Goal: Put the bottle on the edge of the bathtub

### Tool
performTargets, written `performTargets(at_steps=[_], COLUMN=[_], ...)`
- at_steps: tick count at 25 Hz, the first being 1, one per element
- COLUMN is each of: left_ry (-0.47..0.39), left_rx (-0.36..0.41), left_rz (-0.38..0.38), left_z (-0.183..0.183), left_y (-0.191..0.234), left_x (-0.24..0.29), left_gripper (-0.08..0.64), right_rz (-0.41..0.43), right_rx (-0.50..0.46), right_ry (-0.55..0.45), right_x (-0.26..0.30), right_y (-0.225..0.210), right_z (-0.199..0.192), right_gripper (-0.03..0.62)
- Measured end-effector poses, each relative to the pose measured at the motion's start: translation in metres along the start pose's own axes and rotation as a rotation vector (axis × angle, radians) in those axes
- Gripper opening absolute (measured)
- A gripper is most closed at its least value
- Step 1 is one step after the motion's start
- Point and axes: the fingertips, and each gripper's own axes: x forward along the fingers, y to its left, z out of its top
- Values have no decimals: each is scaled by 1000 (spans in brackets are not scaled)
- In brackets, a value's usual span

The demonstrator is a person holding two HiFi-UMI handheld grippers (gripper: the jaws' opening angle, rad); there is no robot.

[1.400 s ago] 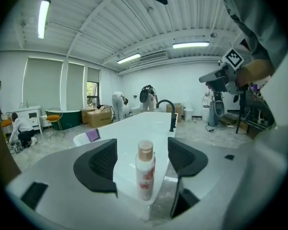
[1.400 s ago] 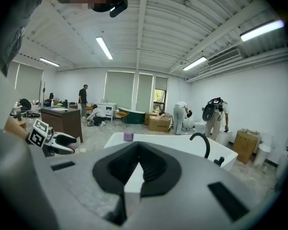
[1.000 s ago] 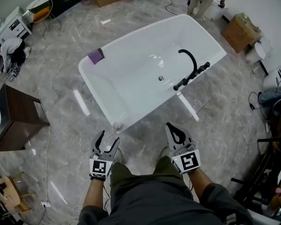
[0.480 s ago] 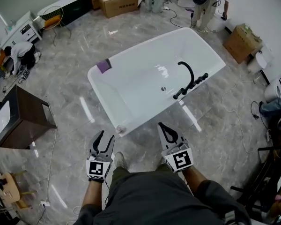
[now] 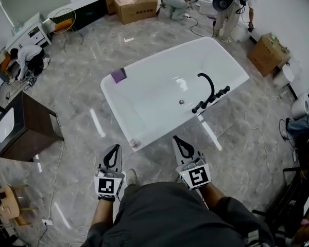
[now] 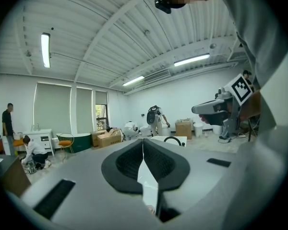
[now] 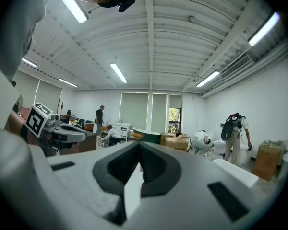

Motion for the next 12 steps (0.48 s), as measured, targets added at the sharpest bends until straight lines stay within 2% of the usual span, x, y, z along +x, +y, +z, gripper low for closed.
performTargets(at_steps=[8, 12], left_ry=[0, 0], left_rx=[-37, -31], left_rz=[24, 17], left_z=[-3, -2], left_y=[9, 12], left_x=[-8, -5], left_gripper=[-2, -2], right_rz=[15, 20], right_rx=[-27, -31], right_ry=[-12, -16], right_x=[7, 12], right_y=[12, 13], right_z=[4, 7], right_gripper=[2, 0])
